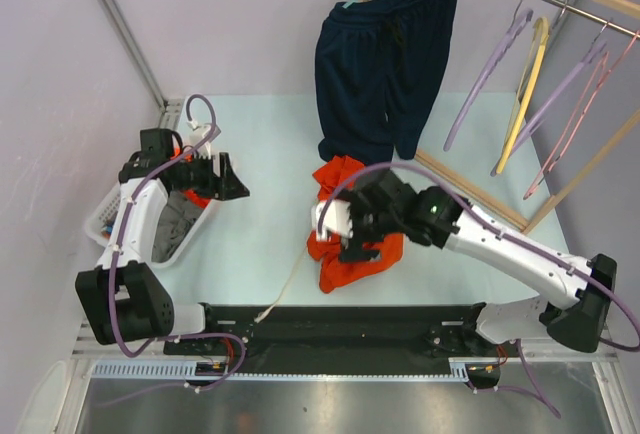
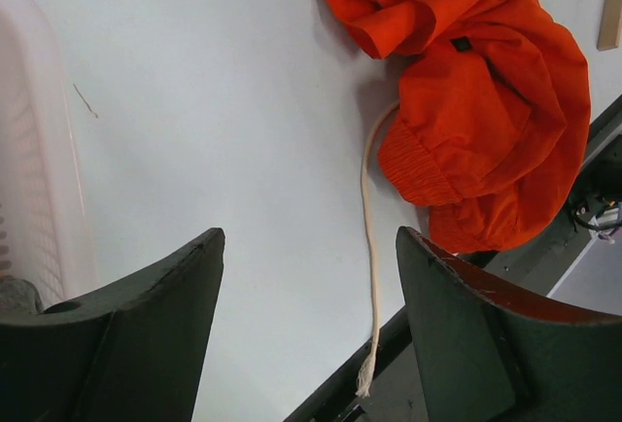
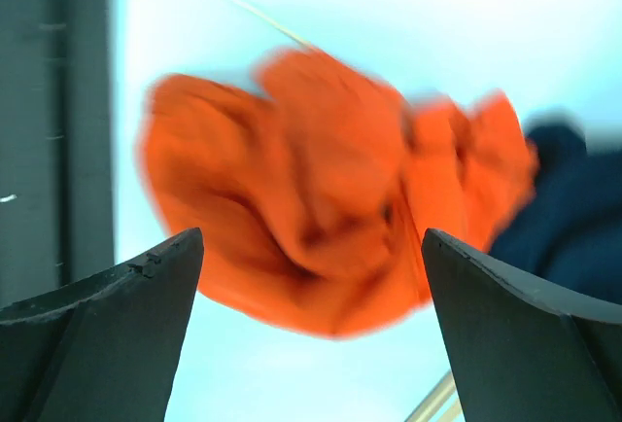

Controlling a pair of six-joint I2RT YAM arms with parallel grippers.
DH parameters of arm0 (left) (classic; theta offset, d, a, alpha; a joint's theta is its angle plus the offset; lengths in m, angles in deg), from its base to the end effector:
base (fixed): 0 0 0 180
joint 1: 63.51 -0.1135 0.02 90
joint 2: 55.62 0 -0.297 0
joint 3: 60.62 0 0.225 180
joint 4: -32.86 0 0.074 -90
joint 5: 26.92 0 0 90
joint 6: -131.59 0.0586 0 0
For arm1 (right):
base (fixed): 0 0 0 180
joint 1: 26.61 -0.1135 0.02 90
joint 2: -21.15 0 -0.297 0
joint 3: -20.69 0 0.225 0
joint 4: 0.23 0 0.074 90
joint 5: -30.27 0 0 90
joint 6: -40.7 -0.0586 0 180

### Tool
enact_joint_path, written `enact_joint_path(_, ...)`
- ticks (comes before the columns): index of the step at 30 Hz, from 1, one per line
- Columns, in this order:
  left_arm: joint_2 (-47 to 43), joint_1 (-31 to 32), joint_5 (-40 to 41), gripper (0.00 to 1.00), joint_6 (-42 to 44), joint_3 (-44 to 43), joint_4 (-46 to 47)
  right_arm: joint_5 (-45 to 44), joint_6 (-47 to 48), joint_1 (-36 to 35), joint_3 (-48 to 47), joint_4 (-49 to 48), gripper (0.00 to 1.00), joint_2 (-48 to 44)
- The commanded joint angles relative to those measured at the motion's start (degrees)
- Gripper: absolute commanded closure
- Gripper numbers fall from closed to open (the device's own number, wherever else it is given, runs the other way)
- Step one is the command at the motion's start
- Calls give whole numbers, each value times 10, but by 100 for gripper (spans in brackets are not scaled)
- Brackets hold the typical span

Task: Place the shorts on the hanger

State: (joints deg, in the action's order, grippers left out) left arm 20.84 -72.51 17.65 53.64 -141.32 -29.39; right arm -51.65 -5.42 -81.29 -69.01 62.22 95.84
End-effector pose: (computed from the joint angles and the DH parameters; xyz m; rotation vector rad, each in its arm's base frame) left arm 0.2395 -0.0043 0.3212 0.3420 2.3250 -0.8381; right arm 0.1368 0.2073 0.3610 -1.8642 1.5174 0.2570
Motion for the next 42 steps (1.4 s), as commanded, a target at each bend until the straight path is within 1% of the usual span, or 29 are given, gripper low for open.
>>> enact_joint_path(1, -30, -5, -20, 24, -2, 14, 4, 15, 80, -106, 35, 11, 0, 22)
enact_joint_path(7, -47, -8, -18, 23, 2, 12, -21, -56, 123, -195, 51, -68, 1, 115)
enact_joint_path(8, -50, -9, -16, 23, 4, 12, -23, -64, 139, -203, 51, -73, 2, 140)
enact_joint_path(10, -57, -9, -10, 24, 10, 13, -28, -80, 152, -220, 53, -86, 2, 163)
enact_joint_path(11, -60, -10, -7, 24, 12, 15, -29, -111, 159, -224, 55, -93, 3, 186)
enact_joint_path(13, -62, -10, -6, 24, 12, 18, -27, -128, 168, -227, 59, -107, 5, 210)
enact_joint_path(14, -64, -11, -9, 24, 14, 19, -27, -152, 172, -228, 64, -111, 6, 230)
enact_joint_path(15, -64, -11, -11, 24, 13, 19, -28, -166, 184, -228, 66, -114, 12, 243)
enact_joint_path(17, -65, -12, -16, 24, 13, 19, -29, -208, 190, -228, 69, -116, 21, 259)
enact_joint_path(18, -66, -13, -18, 24, 12, 18, -29, -220, 190, -230, 68, -120, 35, 260)
enact_joint_path(20, -66, -14, -25, 24, 13, 17, -27, -238, 191, -234, 68, -128, 55, 241)
enact_joint_path(21, -69, -15, -30, 24, 14, 17, -27, -242, 193, -236, 68, -138, 80, 210)
enact_joint_path(22, -69, -15, -33, 24, 17, 17, -24, -245, 198, -237, 67, -146, 99, 189)
enact_joint_path(24, -69, -15, -47, 25, 18, 19, -16, -249, 205, -233, 62, -177, 100, 149)
enact_joint_path(25, -70, -15, -49, 25, 18, 19, -8, -242, 205, -229, 60, -190, 100, 94)
enact_joint_path(27, -72, -15, -71, 25, 17, 21, 3, -219, 196, -219, 57, -233, 100, 38)
enact_joint_path(28, -76, -16, -82, 25, 14, 23, 21, -214, 188, -210, 53, -244, 100, -7)
enact_joint_path(29, -80, -16, -88, 22, 9, 27, 34, -205, 184, -205, 52, -254, 100, -33)
enact_joint_path(30, -84, -16, -104, 21, -3, 30, 64, -202, 180, -203, 50, -276, 100, -55)
enact_joint_path(31, -94, -16, -113, 21, -5, 33, 78, -198, 174, -195, 47, -287, 100, -99)
enact_joint_path(33, -106, -15, -140, 19, -5, 38, 118, -180, 157, -186, 45, -319, 100, -138)
enact_joint_path(35, -120, -15, -156, 18, 0, 37, 136, -177, 148, -167, 44, -337, 100, -184)
enact_joint_path(36, -121, -11, -177, 18, 36, 34, 128, -177, 146, -159, 44, -346, 100, -195)
enact_joint_path(38, -127, -7, -194, 18, 90, 27, 104, -164, 123, -116, 44, -347, 100, -215)
enact_joint_path(39, -133, 0, -202, 18, 159, 28, 71, -154, 113, -99, 44, -346, 100, -218)
enact_joint_path(40, -136, 4, -214, 19, 189, 30, 57, -134, 100, -62, 43, -347, 100, -219)
enact_joint_path(42, -155, 17, -213, 18, 241, 44, 33, -123, 72, -36, 43, -351, 100, -215)
